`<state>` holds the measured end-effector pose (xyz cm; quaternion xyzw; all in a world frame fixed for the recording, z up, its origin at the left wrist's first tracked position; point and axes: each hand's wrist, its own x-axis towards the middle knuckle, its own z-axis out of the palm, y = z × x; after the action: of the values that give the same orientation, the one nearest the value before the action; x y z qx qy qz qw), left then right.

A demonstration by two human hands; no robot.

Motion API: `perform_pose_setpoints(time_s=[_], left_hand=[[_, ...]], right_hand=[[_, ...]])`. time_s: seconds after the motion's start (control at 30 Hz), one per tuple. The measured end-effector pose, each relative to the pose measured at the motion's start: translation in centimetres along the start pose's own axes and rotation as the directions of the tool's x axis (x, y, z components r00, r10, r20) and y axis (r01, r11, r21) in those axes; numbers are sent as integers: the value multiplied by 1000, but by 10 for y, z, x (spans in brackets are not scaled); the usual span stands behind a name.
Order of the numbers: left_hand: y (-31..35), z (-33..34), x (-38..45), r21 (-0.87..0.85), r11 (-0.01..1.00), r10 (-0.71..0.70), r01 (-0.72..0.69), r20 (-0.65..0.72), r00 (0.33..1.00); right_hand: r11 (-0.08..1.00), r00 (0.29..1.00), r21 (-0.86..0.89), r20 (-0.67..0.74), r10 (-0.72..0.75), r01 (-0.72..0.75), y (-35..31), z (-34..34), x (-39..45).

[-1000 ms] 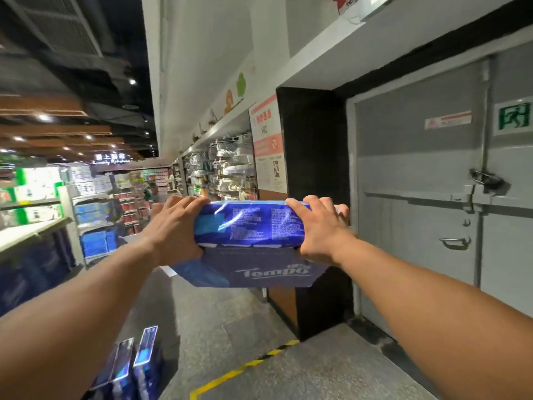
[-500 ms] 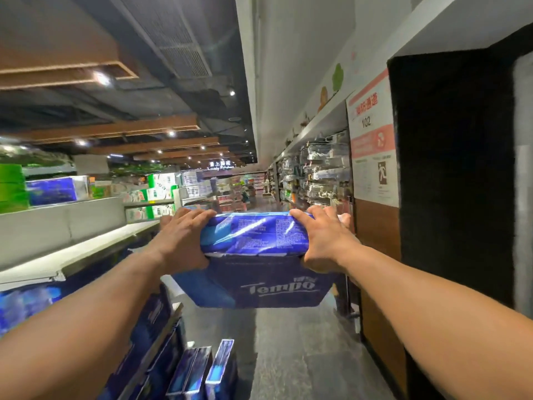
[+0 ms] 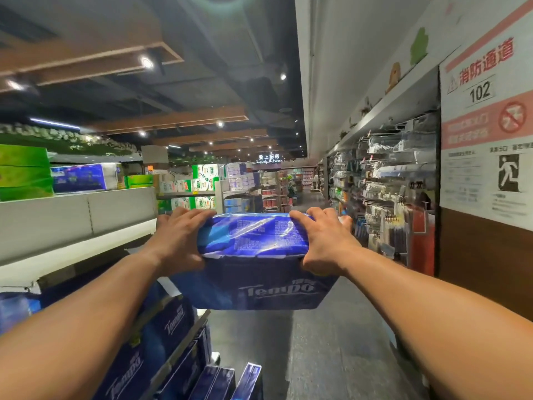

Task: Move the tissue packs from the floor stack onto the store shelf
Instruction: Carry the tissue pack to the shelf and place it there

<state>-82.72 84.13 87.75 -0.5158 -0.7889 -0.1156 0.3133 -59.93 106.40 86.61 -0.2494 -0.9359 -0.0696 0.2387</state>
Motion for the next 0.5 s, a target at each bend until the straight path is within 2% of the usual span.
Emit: perform_pose_setpoints(time_s=[0.17,0.5], left_hand=[[-49,74,94,15,999,-32,32,36,999],[-130,191,257,111,992,-60,59,3,998]], right_hand=[[1000,1000,10,12,-10,10,26,57,116],[997,998,53,-32,-54,55,79,155,322]])
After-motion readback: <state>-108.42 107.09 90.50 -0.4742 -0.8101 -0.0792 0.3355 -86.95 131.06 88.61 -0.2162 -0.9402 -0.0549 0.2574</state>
